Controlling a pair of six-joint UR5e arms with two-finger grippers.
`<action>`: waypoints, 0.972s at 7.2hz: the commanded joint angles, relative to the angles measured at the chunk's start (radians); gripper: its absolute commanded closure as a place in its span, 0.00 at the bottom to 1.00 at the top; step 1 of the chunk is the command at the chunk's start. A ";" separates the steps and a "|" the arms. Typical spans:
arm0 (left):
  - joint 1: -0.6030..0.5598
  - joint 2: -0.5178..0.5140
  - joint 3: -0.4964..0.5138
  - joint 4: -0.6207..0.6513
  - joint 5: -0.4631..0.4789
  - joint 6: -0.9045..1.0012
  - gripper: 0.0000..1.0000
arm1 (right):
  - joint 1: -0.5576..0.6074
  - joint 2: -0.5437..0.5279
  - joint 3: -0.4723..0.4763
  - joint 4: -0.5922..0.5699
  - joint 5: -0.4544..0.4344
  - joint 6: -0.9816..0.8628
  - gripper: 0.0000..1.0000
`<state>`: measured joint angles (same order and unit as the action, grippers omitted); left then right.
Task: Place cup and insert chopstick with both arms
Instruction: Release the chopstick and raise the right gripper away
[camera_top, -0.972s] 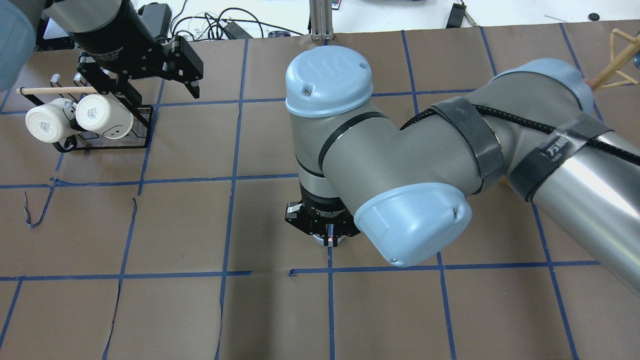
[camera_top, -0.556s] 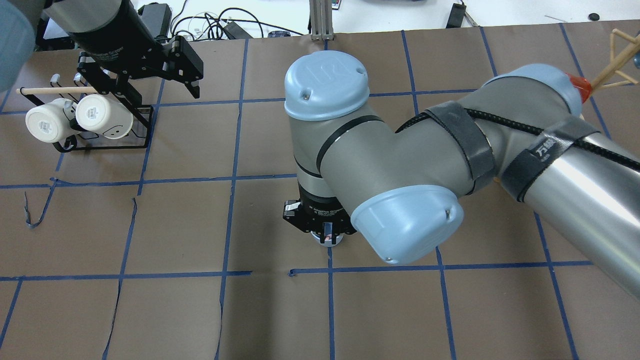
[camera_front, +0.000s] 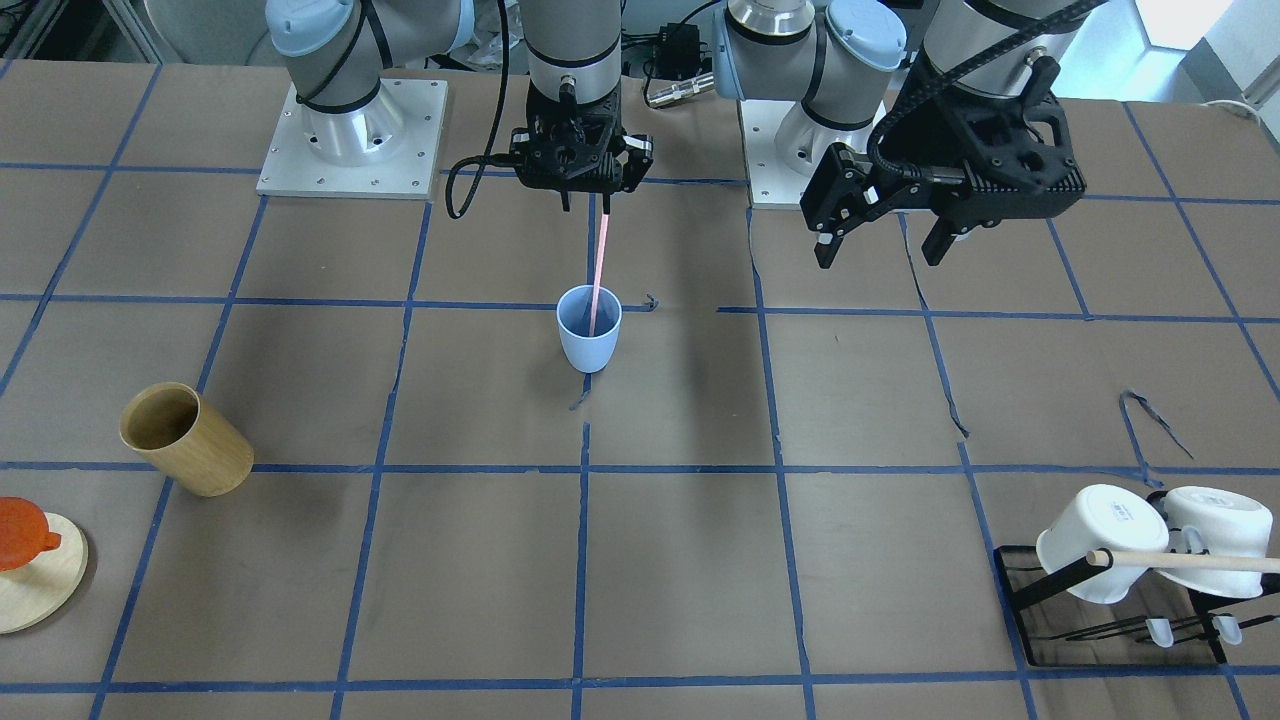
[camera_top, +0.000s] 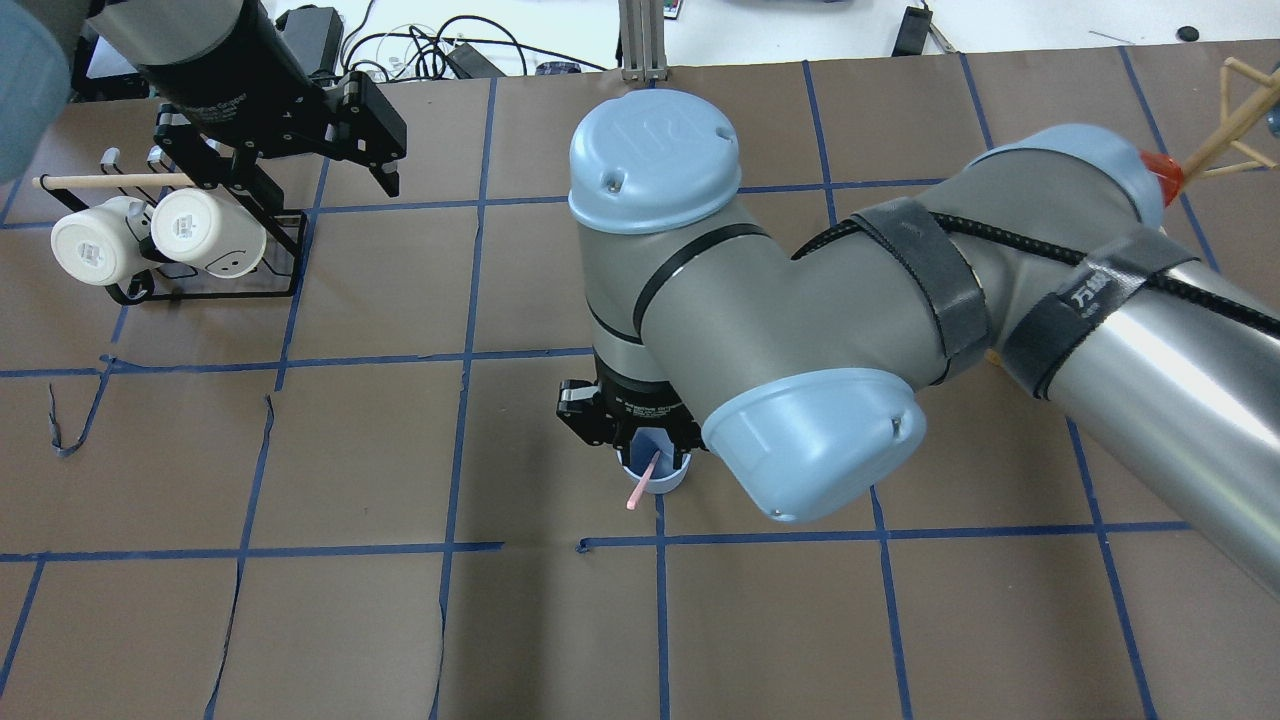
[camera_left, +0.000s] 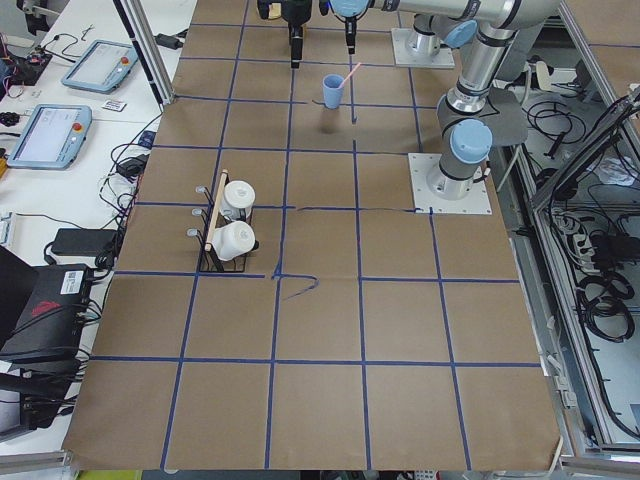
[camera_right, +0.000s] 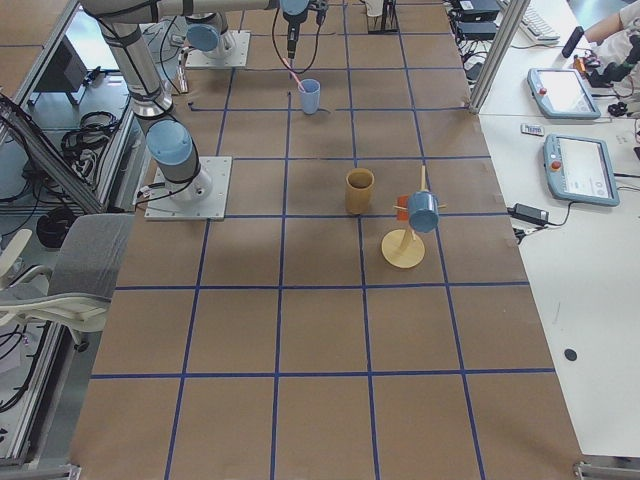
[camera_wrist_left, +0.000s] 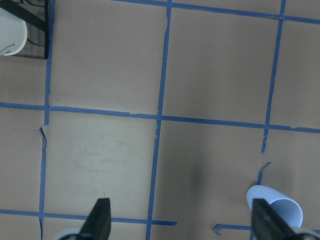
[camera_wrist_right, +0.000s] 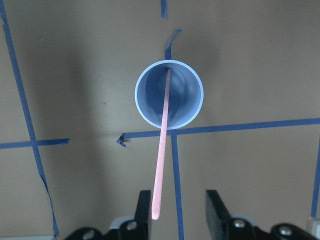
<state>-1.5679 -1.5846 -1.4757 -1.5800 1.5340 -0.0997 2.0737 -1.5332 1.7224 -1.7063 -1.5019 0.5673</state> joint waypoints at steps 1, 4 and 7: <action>0.000 0.000 0.000 0.000 0.000 0.000 0.00 | -0.014 -0.002 -0.020 -0.109 -0.102 -0.178 0.10; 0.000 0.000 0.000 0.000 0.000 0.000 0.00 | -0.188 -0.005 -0.102 -0.110 -0.014 -0.439 0.00; 0.000 0.000 0.000 0.000 0.000 0.000 0.00 | -0.377 -0.018 -0.237 0.042 0.054 -0.586 0.00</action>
<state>-1.5683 -1.5846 -1.4757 -1.5800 1.5340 -0.0997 1.7757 -1.5484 1.5544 -1.7562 -1.4600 0.0599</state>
